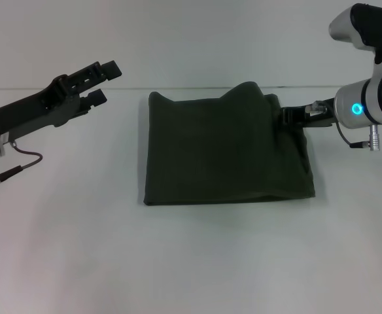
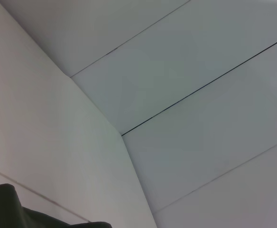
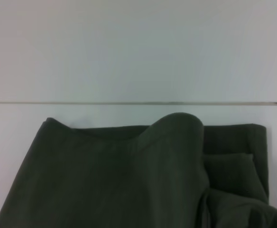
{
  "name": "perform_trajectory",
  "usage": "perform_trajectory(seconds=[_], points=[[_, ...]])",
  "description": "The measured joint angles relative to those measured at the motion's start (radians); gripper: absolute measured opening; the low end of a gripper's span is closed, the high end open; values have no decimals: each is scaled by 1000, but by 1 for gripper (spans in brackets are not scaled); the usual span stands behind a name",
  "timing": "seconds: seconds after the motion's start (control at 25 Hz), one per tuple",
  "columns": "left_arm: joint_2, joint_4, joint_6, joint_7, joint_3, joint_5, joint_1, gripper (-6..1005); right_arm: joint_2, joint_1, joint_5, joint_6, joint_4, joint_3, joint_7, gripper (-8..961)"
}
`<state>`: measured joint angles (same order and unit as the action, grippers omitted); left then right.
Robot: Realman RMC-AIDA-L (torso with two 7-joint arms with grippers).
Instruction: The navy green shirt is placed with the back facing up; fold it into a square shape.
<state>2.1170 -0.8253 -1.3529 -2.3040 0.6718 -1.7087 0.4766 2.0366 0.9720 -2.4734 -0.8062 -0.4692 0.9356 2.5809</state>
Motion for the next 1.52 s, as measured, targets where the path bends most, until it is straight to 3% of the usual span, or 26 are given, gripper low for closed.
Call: perform_trajectory(seconds=[0.48,0.56,1.24,1.52], points=[[2,0,1,0,0,1,3,937,0,2,0,3,6,-2,1,218],[1,0,1,0,0,1,4,937,1,2,0,4,7,-1,1,387],[1,1,2,0,0,2,2,936,1,4,2,-29,-1,-2,14,203],[1,2,2,0,-1,1,2,936,-1,6,2,-69,-21,-3,24,178]])
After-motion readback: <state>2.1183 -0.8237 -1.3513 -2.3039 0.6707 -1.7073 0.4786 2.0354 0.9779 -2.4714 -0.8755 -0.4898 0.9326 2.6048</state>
